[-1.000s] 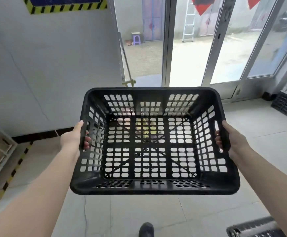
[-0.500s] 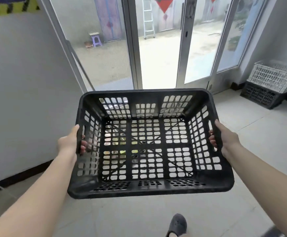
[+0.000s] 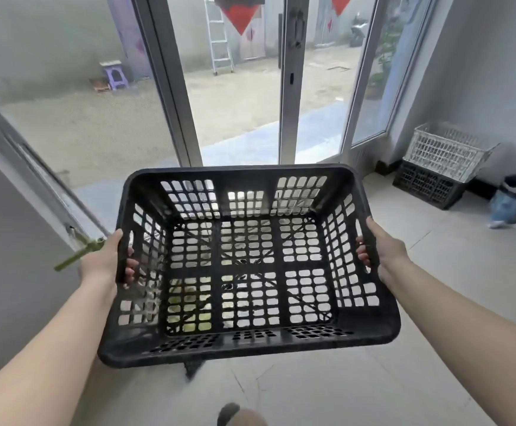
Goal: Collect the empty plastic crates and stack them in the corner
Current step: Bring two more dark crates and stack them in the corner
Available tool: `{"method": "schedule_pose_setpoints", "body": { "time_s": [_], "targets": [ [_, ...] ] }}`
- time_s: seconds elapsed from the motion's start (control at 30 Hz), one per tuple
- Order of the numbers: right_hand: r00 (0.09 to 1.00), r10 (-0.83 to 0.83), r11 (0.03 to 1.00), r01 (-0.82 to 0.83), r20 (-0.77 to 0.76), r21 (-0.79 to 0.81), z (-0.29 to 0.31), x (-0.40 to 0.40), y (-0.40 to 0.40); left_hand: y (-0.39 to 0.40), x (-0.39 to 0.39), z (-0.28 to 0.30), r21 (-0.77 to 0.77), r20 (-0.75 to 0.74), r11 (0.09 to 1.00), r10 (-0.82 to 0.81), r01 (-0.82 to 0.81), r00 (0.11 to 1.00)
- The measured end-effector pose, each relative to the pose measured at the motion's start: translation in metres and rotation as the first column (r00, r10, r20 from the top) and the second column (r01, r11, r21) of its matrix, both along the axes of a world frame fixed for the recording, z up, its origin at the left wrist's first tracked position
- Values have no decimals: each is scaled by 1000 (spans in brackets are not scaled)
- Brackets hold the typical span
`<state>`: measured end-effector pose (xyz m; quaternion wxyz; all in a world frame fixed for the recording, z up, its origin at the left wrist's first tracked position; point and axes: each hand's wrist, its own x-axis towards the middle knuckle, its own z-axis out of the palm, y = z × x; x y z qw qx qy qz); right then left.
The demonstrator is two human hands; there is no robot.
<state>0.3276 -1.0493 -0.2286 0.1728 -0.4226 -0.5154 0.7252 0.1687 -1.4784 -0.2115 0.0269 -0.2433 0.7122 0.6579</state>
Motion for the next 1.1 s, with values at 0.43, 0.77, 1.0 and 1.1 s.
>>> {"method": "schedule_pose_setpoints", "body": {
  "time_s": [0.43,0.77,1.0,1.1],
  "targets": [
    [964,-256,967,256,67,16,-21,-171,121,177,-258,-1,-26,22,972,-234,235,972],
    [866,-486,870,492,114,-30,-50,-227,246,372,-384,7,-104,7,898,-429,428,903],
    [850,-515,855,519,109,-9,-46,-267,379,517,-437,1,-84,19,892,-444,444,896],
    [849,-516,854,520,114,-3,-43,-283,434,575,-460,-2,-71,12,882,-466,466,885]
  ]
}}
